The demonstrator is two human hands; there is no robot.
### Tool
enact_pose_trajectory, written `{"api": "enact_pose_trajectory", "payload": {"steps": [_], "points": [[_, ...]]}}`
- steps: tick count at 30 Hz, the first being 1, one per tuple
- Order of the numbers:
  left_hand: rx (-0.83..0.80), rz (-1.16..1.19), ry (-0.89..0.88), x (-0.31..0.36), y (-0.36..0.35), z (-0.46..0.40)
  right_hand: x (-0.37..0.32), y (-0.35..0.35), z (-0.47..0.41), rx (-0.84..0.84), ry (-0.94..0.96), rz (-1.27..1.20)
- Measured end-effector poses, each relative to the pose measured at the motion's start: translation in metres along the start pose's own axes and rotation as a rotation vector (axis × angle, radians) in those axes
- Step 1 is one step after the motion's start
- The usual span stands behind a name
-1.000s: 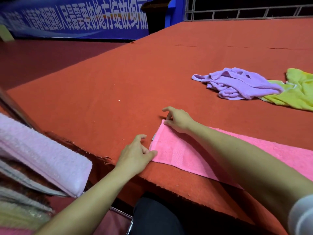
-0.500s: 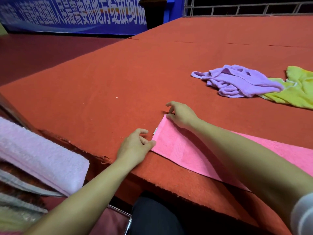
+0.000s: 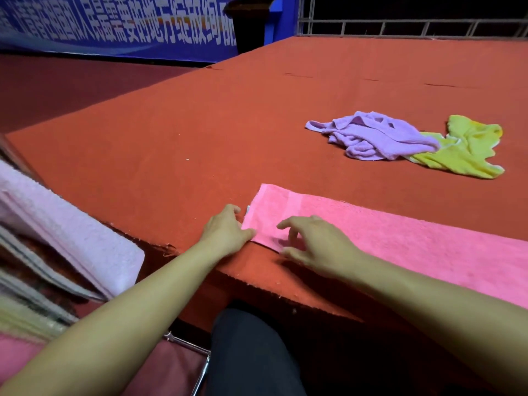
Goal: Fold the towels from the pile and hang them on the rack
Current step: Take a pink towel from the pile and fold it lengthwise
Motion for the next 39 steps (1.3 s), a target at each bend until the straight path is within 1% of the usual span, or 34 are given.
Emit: {"api": "enact_pose_trajectory", "payload": {"steps": [2,5,7,9,12,16,18,20,22,23,25,27,30,33,36,39], "points": [[-0.011,0.115,0.069,0.0,-0.002,-0.003,0.005,0.001,0.012,0.006,-0.025,0.031],[0.0,0.343,0.114,0.004,-0.003,-0.004,0.01,-0.001,0.019,0.016,-0.05,0.039],[-0.002,0.512,0.177,0.004,-0.004,-0.004,0.011,-0.002,0.02,0.034,-0.057,0.041],[-0.009,0.63,0.225,0.002,-0.008,-0.003,0.01,-0.002,0.021,0.044,-0.048,0.058],[0.029,0.657,0.212,0.0,-0.01,-0.004,0.006,-0.003,0.023,0.054,-0.015,0.099],[0.037,0.738,0.266,-0.001,-0.002,-0.009,0.004,0.0,0.023,0.093,-0.012,0.074],[0.001,0.68,0.266,-0.007,0.002,-0.011,0.001,0.0,0.023,0.086,-0.008,0.051],[-0.05,0.471,0.202,-0.015,0.0,-0.011,-0.003,-0.002,0.023,0.05,0.005,0.073],[-0.023,0.262,0.111,-0.021,-0.001,-0.014,-0.004,-0.002,0.023,0.039,0.019,0.081],[0.016,0.215,0.085,-0.021,0.001,-0.018,-0.003,0.0,0.021,0.043,0.013,0.072],[0.049,0.195,0.048,-0.013,0.004,-0.03,0.004,0.008,0.015,0.068,-0.014,0.033],[0.04,0.191,-0.022,0.002,0.002,-0.044,0.019,0.017,0.009,0.098,-0.072,0.013],[0.025,0.105,-0.241,0.031,-0.005,-0.066,0.063,0.033,-0.001,0.147,-0.171,0.019],[-0.075,0.073,-0.397,0.052,-0.022,-0.087,0.119,0.052,-0.007,0.191,-0.25,0.072],[-0.164,0.009,-0.501,0.06,-0.038,-0.106,0.168,0.063,-0.007,0.139,-0.32,0.14],[-0.211,0.019,-0.513,0.054,-0.042,-0.122,0.196,0.061,0.0,0.046,-0.365,0.198]]}}
Point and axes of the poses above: each hand's wrist, its own z-axis away from the middle knuckle, its own y-axis out of the back of the hand, x = y × z, the point moved 6 cm from there along -z, towards the middle knuckle, and after that the axes turned 10 degrees about x, right-handed, at the moved point
